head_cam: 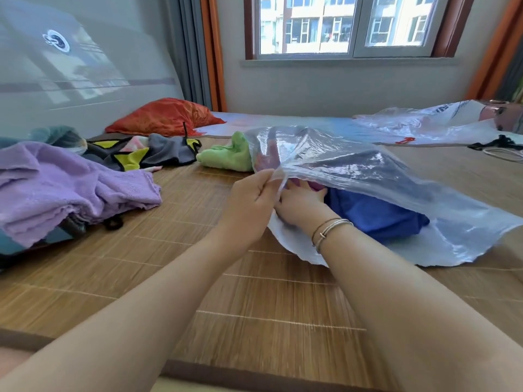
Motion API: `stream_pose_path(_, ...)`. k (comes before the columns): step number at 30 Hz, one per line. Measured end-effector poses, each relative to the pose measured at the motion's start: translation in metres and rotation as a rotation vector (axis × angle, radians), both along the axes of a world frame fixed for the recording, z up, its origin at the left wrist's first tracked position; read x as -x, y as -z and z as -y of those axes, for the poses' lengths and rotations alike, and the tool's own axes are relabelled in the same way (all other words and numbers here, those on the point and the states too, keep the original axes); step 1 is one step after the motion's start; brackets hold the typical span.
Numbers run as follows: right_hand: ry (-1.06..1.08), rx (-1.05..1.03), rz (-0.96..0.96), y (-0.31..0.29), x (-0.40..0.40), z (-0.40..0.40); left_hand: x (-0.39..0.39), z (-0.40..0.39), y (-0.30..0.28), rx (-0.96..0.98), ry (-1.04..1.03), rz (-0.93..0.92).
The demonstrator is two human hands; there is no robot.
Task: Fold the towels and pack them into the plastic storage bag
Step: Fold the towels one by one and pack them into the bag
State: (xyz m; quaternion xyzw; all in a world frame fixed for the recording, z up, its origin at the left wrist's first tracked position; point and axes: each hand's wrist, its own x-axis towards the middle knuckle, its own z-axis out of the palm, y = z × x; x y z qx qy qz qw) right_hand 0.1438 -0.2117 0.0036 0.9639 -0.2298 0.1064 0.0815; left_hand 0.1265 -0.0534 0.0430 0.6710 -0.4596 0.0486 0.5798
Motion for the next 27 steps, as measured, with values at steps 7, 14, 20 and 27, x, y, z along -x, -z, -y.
stream_pose_path(7,-0.036,-0.153,-0.084,0.005,-0.045,0.048,0.003,-0.004,-0.018,0.078,0.009,-0.023)
stream_pose_path(14,-0.187,-0.195,-0.015,0.007,0.019,-0.001,-0.008,-0.017,-0.008,-0.124,-0.094,0.076)
stream_pose_path(20,-0.23,-0.145,0.018,-0.013,0.116,-0.061,0.009,-0.05,0.004,-0.248,-0.121,0.067)
stream_pose_path(27,-0.355,0.01,0.214,-0.046,0.147,-0.137,0.007,-0.139,0.015,-0.283,-0.26,0.034)
